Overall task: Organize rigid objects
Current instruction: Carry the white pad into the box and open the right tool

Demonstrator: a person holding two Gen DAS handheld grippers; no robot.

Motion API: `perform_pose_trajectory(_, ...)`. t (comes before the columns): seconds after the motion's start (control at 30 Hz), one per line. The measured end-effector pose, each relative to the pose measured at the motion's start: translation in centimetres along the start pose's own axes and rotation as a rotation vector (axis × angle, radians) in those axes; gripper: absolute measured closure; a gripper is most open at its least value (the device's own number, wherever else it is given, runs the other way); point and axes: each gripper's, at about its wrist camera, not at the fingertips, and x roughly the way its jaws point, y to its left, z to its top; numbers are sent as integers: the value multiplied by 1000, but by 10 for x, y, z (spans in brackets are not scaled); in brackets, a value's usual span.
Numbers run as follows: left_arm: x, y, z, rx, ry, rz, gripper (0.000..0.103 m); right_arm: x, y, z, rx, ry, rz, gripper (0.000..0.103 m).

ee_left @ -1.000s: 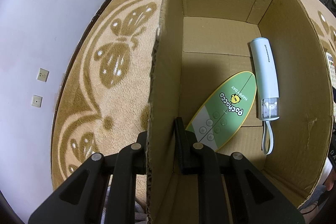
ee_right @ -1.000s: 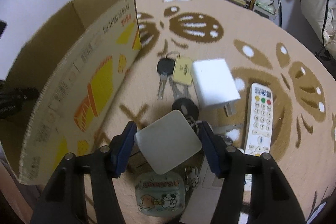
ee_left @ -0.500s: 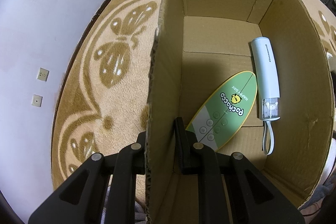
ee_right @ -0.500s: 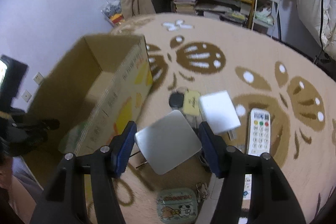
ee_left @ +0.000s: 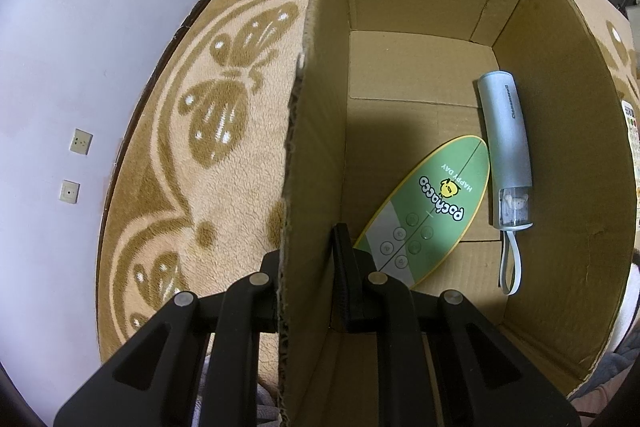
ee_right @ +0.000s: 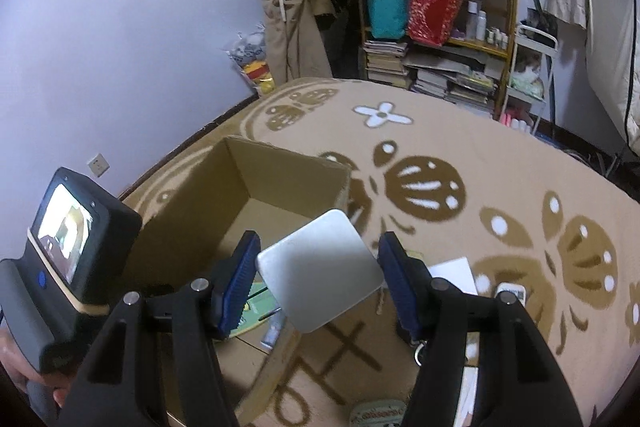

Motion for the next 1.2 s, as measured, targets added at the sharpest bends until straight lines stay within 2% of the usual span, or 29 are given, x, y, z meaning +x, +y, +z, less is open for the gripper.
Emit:
perform_pose_trajectory(0.3,1,2,0,-3,1,-3,88,19,12,11,-36,25,44,38)
perform_pose_trajectory(0.5,2,2,0,-5,4,-7,87,33,10,12,1,28,96,38)
perform_pose_trajectory(0.8,3,3,0,-7,6,-9,87,44,20,5,-58,40,75,37)
perform_pose_trajectory(0.97,2,2,0,-8,7,-10,87,42,23,-2,-66,46,99,37)
perform_pose_trajectory(1.2,2,4,-1,-9,6,-18,87,42,30,-5,-101,49,65,37)
